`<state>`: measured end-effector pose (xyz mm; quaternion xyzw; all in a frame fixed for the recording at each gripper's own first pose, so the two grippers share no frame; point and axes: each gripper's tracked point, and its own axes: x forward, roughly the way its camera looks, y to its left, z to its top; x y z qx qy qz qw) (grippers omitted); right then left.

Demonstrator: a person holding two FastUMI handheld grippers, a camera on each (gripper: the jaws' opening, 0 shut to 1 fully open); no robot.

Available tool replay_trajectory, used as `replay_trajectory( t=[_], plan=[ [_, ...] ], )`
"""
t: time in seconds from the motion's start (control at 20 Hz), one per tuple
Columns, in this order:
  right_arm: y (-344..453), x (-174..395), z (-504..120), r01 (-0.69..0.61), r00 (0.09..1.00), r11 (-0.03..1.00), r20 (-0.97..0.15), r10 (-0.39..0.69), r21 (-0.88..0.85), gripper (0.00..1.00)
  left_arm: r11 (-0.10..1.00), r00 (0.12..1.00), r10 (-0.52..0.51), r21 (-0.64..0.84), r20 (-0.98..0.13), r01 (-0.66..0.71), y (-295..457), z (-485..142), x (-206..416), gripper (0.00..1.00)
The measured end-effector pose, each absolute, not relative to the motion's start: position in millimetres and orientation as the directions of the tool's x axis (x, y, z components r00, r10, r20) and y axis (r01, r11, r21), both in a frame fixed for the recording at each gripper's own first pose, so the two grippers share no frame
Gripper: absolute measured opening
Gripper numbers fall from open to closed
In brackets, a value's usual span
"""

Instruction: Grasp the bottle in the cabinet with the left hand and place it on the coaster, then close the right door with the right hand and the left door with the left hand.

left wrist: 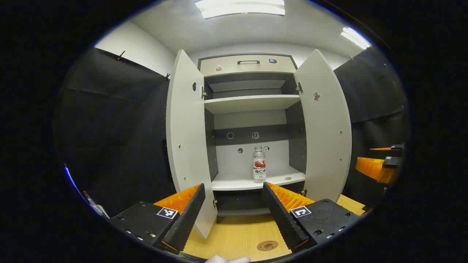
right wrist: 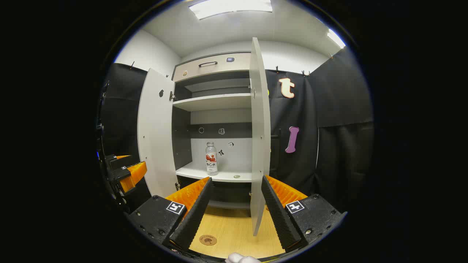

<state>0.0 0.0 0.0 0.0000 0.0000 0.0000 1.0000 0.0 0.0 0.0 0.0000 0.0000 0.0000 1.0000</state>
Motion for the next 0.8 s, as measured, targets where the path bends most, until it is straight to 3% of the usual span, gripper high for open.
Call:
replay_trajectory(
  t=[0.8],
  plan=[
    [7.5,-13.5,-10.2,-0.009,0.999,1.000,-0.041,0.008,-0.001,0.83,0.999,0.999,-0.028,-0.015,-0.022,0.028,-3.4,-4.9,-10.8,0.96]
  ],
)
